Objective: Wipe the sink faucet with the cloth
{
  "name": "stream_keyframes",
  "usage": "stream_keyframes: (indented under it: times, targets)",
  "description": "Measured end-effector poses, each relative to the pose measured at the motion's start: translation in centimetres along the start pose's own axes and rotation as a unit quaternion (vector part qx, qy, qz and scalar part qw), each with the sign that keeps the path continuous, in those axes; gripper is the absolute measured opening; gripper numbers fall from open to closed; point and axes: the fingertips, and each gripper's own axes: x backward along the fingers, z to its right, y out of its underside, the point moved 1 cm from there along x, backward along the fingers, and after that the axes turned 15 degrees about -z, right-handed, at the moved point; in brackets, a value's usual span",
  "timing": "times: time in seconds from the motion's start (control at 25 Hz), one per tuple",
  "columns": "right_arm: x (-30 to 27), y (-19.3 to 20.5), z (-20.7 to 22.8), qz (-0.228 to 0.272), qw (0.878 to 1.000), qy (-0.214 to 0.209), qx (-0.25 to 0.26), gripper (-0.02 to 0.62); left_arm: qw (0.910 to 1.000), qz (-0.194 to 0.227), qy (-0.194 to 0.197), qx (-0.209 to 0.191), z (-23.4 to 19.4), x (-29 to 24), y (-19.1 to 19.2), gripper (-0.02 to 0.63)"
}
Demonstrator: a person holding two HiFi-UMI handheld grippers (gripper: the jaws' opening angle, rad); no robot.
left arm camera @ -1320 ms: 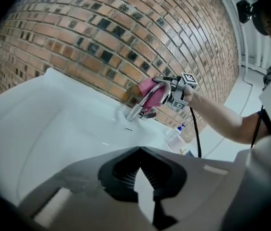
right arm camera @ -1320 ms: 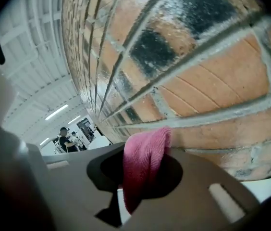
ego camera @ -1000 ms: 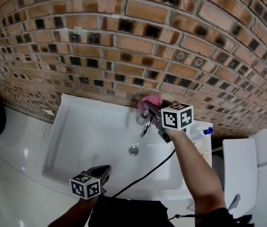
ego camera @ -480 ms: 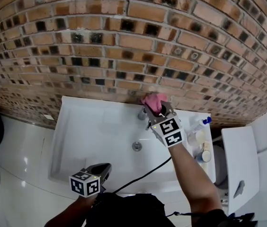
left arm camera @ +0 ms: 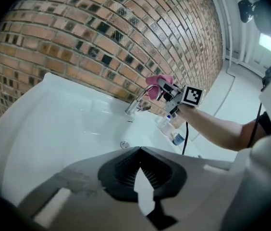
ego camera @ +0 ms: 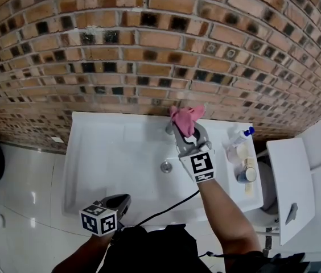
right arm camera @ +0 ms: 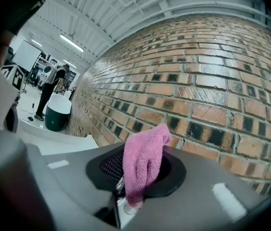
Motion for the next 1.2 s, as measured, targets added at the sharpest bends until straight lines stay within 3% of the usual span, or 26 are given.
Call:
stream_keyframes:
  times: [0.4,0.76,0.92,1.04,1.12,1.2]
  targets:
    - [2.6,2.0,-3.2,0.008,1.0,-0.015,-0.003,0.067,0.9999,-0.006,0.007,-0.008,0.5,-0.1,0.8,0.005]
    - [3.4,7.4,-7.1,-0.063,0.987,-0.075,-0.131,0.066,0.9999,-0.007,0.009,-0.012,0.7,-0.1,1.5,0.004]
    - [2.9,10.3,-8.4,-0.09,0.97,-0.105,-0.202,0.066,0.9999,-0.008,0.007,-0.012,0.7,0.1,1.9,0.005]
    - [1.8,12.5,-9.0,-0.112,0.95,-0.122,-0.266,0.066,1.0,-0.006,0.0,-0.004,0.3,0.4,2.2,0.004]
    - [0.7,13.5,-9.2,-0.111,0.928,-0.138,-0.327,0.066,1.0,-0.005,-0.006,0.004,0.0,0.7,2.5,0.005]
    - [-0.7,13.9,-8.8,-0.087,0.895,-0.151,-0.41,0.066,0.9998,-0.005,-0.012,0.011,-0.3,0.9,2.8,0.004]
